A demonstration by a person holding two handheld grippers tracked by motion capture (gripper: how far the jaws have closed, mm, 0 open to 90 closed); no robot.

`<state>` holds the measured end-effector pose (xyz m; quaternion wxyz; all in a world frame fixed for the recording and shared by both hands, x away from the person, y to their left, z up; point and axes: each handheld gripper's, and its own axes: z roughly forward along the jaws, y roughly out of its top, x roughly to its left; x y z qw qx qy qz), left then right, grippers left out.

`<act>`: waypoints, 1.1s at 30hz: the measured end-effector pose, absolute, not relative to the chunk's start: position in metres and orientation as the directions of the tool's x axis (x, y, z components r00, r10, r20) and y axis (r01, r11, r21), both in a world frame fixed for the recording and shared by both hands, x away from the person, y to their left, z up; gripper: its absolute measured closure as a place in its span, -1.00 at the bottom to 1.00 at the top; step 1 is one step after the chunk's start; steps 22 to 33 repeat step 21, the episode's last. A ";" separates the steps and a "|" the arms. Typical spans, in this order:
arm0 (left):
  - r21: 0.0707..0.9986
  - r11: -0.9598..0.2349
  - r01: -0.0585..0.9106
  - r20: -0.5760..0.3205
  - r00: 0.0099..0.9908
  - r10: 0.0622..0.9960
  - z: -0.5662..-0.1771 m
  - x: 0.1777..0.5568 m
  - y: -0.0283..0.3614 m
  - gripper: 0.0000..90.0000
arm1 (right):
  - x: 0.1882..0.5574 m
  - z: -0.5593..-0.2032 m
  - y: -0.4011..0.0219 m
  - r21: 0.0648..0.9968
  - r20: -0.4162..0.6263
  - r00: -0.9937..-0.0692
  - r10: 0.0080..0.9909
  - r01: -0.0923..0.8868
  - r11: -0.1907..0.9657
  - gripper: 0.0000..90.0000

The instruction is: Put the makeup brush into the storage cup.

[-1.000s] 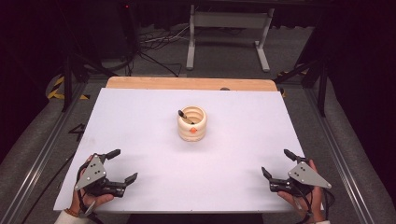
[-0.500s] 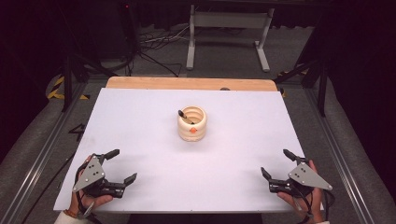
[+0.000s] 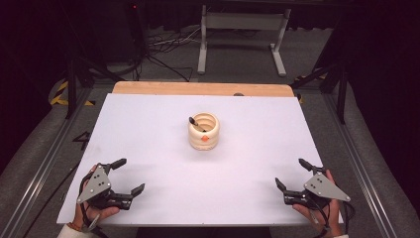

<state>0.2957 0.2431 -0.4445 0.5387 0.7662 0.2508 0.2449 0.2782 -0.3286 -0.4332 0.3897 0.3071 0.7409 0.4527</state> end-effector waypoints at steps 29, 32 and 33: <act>0.943 -0.308 0.123 0.114 0.754 0.647 -0.445 0.298 0.241 -0.90 | 0.276 -0.434 -0.330 0.911 -0.296 -0.504 0.812 0.108 0.399 -0.86; 0.943 -0.308 0.123 0.114 0.754 0.647 -0.445 0.298 0.241 -0.90 | 0.276 -0.434 -0.330 0.911 -0.296 -0.504 0.812 0.108 0.399 -0.86; 0.943 -0.308 0.123 0.114 0.754 0.647 -0.445 0.298 0.241 -0.90 | 0.276 -0.434 -0.330 0.911 -0.296 -0.504 0.812 0.108 0.399 -0.86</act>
